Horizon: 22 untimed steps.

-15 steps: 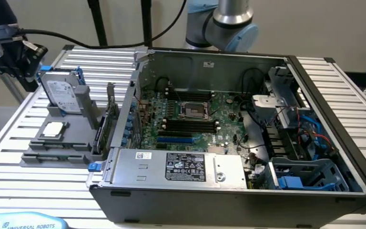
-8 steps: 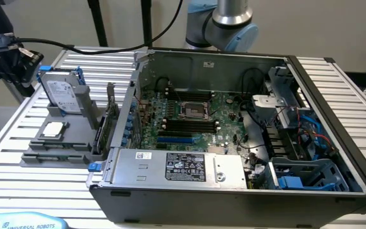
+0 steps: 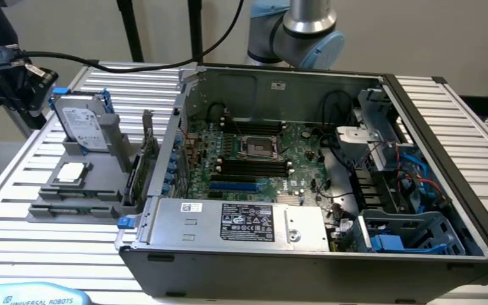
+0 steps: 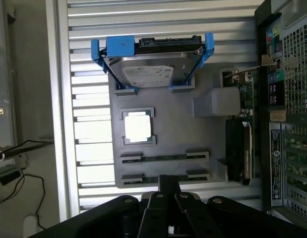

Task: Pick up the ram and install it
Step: 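Pick up the ram and move it above insertion slot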

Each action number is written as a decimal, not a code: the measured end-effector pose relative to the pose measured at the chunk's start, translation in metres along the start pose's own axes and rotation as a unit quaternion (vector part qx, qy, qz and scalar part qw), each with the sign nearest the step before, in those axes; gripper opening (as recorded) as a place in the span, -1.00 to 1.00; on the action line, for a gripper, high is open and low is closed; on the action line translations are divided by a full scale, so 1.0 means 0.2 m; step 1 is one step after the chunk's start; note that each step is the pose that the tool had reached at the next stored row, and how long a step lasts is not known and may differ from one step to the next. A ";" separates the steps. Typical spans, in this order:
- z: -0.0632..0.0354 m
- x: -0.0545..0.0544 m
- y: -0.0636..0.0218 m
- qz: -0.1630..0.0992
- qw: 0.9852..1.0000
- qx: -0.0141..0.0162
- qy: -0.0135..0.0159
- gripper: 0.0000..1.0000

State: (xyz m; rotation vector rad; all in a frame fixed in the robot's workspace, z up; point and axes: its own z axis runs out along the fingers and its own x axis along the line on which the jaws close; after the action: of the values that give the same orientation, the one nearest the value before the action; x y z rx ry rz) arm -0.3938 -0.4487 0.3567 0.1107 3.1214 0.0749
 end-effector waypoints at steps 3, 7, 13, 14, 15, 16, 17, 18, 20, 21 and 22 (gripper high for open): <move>0.000 0.00 0.000 0.000 1.000 0.000 0.000 -0.79; 0.000 0.00 0.000 0.000 1.000 0.000 0.000 -0.79; 0.003 0.00 0.000 -0.049 0.999 -0.001 0.002 -0.79; 0.004 0.00 0.000 -0.058 0.998 -0.001 0.003 -0.79; 0.004 0.00 0.000 -0.067 0.998 -0.001 0.003 -0.79; 0.005 0.00 0.000 -0.076 0.997 -0.001 0.004 -0.79; 0.006 0.00 0.000 -0.085 0.996 -0.001 0.004 -0.79; 0.006 0.00 0.000 -0.095 0.996 -0.001 0.005 -0.79; 0.007 0.00 0.000 -0.112 0.994 -0.002 0.005 -0.79; 0.008 0.00 0.000 -0.122 0.993 -0.002 0.006 -0.79; 0.009 0.00 0.000 -0.130 0.991 -0.002 0.006 -0.79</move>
State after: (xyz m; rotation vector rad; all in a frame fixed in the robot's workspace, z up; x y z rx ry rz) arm -0.3938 -0.4487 0.3549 -0.2988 3.1154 0.0779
